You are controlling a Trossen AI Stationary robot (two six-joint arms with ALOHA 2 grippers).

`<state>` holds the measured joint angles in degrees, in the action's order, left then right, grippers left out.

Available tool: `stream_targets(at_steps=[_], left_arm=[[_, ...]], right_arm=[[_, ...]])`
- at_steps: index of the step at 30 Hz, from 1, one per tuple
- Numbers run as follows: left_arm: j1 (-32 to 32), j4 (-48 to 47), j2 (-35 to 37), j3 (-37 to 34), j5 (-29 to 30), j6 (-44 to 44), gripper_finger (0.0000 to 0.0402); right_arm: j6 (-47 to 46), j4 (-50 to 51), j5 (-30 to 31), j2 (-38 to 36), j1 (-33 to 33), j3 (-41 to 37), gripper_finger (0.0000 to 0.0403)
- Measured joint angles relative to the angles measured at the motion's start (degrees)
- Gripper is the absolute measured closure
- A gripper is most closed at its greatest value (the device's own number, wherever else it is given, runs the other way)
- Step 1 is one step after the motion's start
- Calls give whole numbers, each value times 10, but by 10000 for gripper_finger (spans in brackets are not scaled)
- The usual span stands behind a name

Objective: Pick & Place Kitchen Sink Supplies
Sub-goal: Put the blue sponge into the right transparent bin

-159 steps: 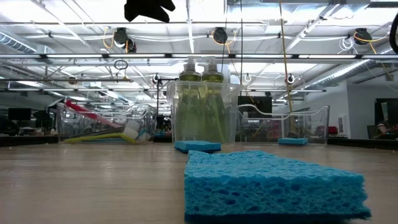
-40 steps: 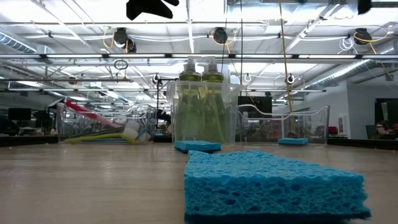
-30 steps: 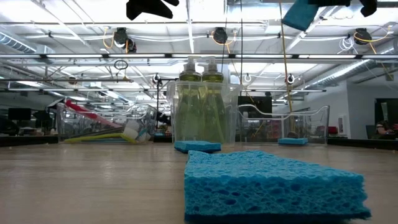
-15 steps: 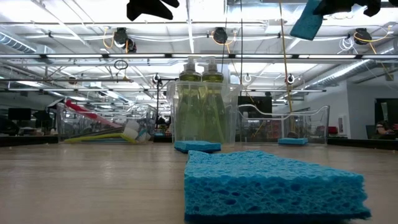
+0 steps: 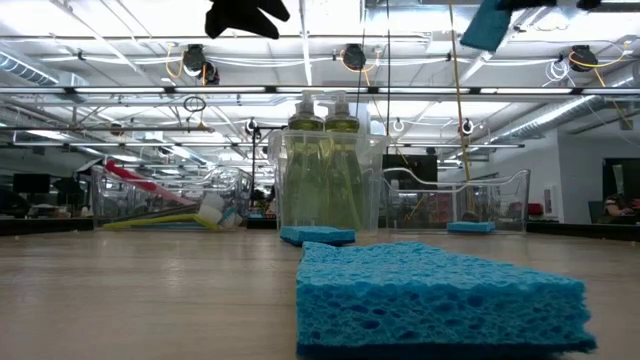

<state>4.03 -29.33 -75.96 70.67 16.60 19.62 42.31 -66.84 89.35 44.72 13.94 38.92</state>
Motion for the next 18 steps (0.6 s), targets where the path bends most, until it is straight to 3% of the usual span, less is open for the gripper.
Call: stream_targets(at_steps=[7,12,18], left_arm=[[-12,0,0,0,0,-3,227],[-15,0,0,0,0,-13,227],[-14,0,0,0,-2,-13,227]], right_arm=[[115,43,6,46,-10,111,391],[120,120,6,57,-23,165,391],[120,125,3,72,-52,178,391]])
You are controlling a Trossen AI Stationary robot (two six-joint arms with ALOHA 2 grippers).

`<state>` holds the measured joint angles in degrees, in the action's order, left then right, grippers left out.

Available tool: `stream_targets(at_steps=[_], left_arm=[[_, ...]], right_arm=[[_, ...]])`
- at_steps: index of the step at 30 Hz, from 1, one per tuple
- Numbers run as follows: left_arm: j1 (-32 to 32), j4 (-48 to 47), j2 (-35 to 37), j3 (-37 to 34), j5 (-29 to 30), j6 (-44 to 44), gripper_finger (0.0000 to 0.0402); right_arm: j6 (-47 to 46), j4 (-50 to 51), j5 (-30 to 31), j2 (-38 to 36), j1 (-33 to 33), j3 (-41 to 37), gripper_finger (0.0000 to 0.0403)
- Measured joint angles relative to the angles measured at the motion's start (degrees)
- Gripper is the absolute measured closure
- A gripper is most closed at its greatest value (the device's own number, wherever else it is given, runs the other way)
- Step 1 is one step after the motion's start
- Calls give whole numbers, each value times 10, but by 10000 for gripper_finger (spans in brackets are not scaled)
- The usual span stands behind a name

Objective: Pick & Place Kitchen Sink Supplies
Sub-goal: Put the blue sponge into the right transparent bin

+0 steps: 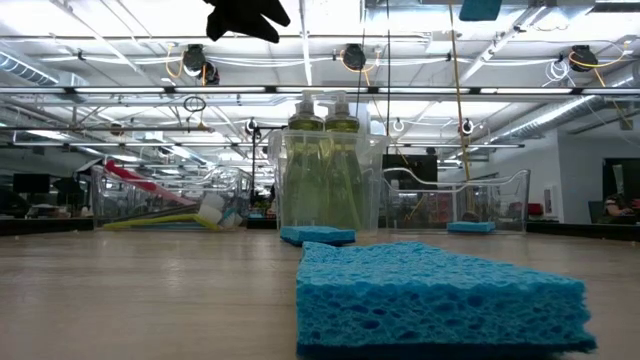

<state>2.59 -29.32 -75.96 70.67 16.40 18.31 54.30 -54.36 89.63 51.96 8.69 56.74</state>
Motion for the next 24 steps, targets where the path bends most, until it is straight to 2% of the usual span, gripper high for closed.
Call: stream_targets(at_steps=[8,15,17,19,21,24], left_arm=[[0,0,0,0,0,4,227],[0,0,0,0,-32,8,227],[0,0,0,0,-33,2,227],[0,0,0,0,-33,1,227],[0,0,0,0,-33,1,227],[0,0,0,0,-33,1,227]], right_arm=[[-10,8,-89,34,-28,0,391],[-69,78,-110,38,-46,12,391],[-110,142,-136,38,-46,31,391],[-180,248,-177,40,-46,62,391],[-275,386,-238,45,-57,101,391],[-421,573,-351,63,-106,160,391]])
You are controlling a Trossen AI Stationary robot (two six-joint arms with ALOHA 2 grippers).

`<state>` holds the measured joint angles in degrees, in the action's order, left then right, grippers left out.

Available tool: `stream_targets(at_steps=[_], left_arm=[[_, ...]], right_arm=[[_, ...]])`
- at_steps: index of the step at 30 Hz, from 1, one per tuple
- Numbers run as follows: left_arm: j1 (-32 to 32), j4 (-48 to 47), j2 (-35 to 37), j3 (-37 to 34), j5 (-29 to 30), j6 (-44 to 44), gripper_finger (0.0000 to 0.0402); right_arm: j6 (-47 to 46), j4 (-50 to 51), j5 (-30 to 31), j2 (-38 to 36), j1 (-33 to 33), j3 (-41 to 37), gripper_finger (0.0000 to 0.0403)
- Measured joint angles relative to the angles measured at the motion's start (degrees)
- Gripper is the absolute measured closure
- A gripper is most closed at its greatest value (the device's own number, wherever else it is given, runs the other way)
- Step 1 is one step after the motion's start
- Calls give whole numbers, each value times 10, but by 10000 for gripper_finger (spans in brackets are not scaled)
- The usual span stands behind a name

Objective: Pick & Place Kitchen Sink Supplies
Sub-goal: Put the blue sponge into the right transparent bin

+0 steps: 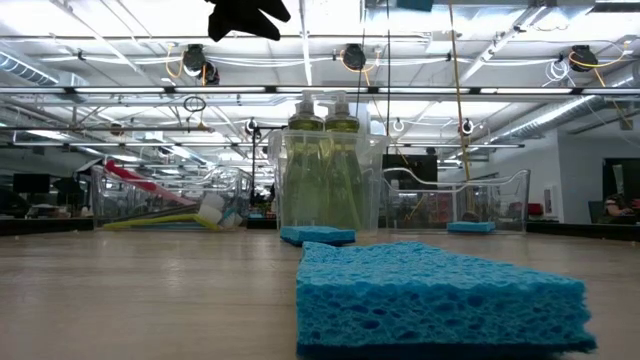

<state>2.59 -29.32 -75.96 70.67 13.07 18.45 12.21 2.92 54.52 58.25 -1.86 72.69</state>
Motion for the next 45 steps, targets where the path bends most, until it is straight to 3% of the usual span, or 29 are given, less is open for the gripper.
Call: stream_targets(at_steps=[4,10,19,31,38,45], left_arm=[[0,0,0,0,-1,2,227],[0,-1,0,0,-12,11,227],[0,-1,0,0,-12,12,227],[0,-1,0,0,-12,18,227],[0,-1,0,0,-12,18,227],[0,-1,0,0,-11,17,227]], right_arm=[[-123,131,-109,25,-84,35,391],[-227,216,-290,44,-210,35,391],[-302,339,-456,88,-355,36,388],[-327,438,-516,168,-442,27,388],[-351,437,-540,175,-477,-67,388],[-364,363,-558,175,-492,-155,387]])
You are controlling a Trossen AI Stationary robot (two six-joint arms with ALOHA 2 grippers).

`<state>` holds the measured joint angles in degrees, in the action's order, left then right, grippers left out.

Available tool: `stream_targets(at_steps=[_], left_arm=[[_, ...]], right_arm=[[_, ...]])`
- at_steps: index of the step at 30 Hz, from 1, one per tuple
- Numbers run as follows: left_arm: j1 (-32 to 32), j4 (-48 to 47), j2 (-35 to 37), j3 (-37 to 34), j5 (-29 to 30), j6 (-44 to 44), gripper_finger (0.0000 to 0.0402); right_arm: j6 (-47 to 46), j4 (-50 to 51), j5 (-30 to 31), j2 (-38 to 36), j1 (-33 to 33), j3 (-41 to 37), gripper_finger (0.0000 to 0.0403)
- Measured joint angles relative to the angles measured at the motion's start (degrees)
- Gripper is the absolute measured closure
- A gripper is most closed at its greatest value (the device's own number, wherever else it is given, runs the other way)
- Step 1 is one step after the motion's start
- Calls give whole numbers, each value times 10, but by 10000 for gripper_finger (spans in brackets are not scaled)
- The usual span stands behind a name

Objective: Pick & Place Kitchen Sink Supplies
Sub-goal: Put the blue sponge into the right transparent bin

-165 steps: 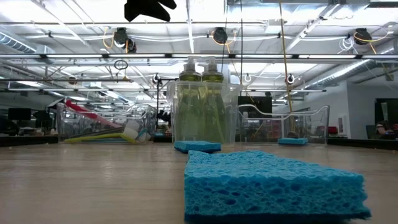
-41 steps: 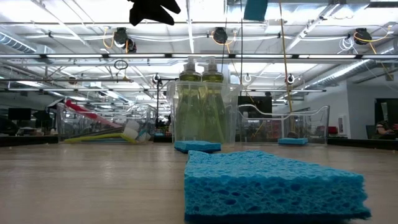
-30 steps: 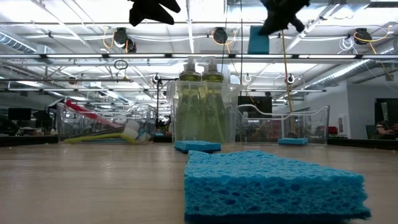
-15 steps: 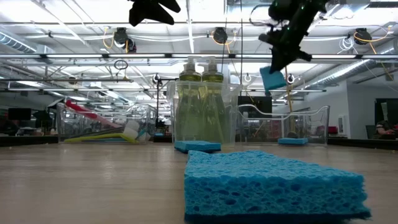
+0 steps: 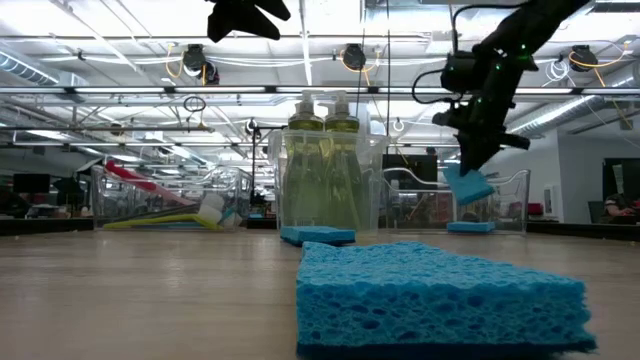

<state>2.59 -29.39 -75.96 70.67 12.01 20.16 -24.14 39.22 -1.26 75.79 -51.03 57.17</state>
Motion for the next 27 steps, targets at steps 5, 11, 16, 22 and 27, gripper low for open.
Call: stream_targets(at_steps=[5,11,16,22,27], left_arm=[[0,0,0,0,0,1,227],[0,0,0,0,0,5,227],[0,0,0,0,0,6,227],[0,1,0,0,0,11,227],[0,1,0,0,0,11,227]], right_arm=[[-7,-15,-5,0,0,-31,387],[-5,-30,-4,0,0,-46,384],[-4,-53,-4,0,0,-58,358],[0,-53,-2,0,0,-64,321],[10,-58,-1,0,0,-64,289]])
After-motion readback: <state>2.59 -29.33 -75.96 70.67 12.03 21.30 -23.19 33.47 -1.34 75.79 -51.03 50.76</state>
